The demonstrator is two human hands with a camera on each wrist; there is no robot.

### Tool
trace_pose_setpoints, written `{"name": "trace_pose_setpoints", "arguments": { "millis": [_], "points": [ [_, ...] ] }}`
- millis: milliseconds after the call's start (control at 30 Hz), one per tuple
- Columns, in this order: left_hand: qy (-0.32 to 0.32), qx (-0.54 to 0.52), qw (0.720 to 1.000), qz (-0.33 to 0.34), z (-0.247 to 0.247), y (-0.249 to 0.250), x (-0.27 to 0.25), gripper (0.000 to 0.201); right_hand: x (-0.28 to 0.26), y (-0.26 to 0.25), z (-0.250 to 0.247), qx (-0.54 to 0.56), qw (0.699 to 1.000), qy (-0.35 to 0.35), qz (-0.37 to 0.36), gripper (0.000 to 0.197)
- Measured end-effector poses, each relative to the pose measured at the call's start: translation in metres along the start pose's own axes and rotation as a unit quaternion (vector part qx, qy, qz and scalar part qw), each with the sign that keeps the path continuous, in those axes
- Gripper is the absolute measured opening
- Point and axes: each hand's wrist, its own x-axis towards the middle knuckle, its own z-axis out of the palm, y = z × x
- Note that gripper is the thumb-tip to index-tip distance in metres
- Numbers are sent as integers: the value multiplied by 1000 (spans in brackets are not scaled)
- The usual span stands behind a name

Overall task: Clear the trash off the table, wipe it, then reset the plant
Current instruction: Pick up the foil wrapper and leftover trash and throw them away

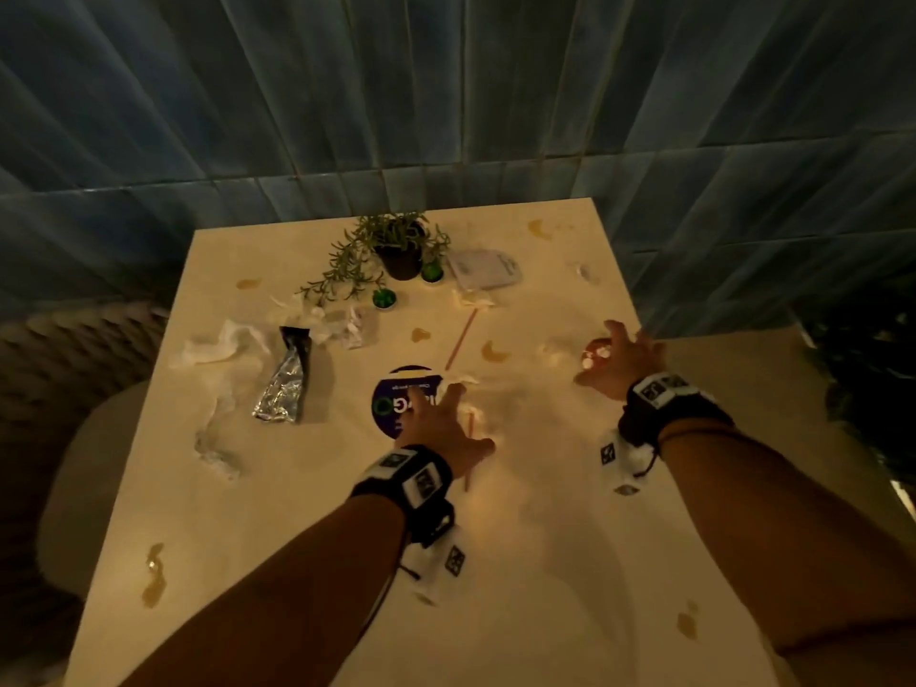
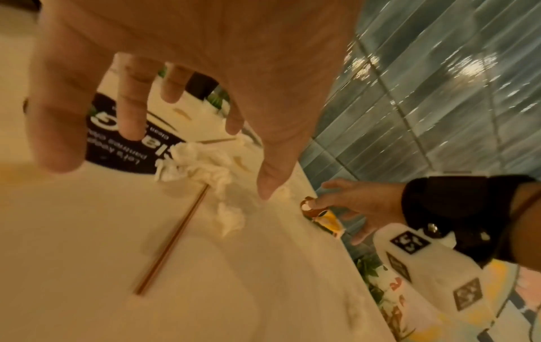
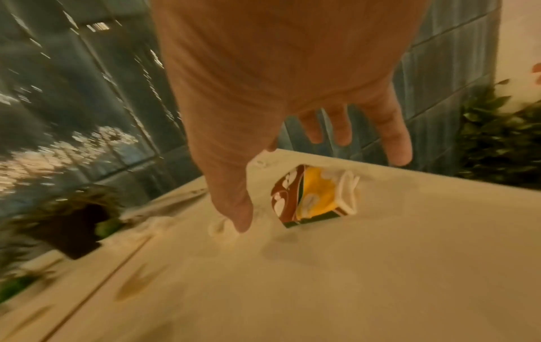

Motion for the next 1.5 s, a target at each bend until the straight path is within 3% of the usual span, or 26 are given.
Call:
{"name": "trace_pose_setpoints", "arguments": {
  "millis": [100,267,600,700,833,967,1133,1200,1267,1367,1500],
  "points": [
    [-13,6,1000,-14,4,4,30,91,30,-10,9,-16,998,-37,49,107],
    [-39,52,998,-9,11,9,63,95,41,-22,14,3,997,-30,72,74],
    [-9,-11,999,51,18,9,74,51,12,-38,19,72,993,61,68,24],
    [11,-10,996,92,10,9,77,39,9,-54,18,31,995,88,26,28],
    [15,13,992,128,-17,12,66,24,14,-74,29,-68,998,15,7,57],
    [92,-85,990,58,-66,-10,54,28,15,-78,47,-78,997,-6,5,45],
    [232,-25,970,-68,-121,-98,68,88,3,-73,44,-87,994,57,-44,22],
    [247,-15,959,-139,-130,-132,76,108,-4,-82,34,-83,994,50,-40,17],
    [218,-4,957,-189,-130,-154,83,121,-13,-104,22,-70,993,68,-66,10],
    [167,13,960,-224,-116,-171,92,116,-30,-162,13,-20,982,74,-171,19],
    [163,33,964,-206,-96,-179,94,79,-47,-259,35,13,953,-26,-303,60]
  ]
}}
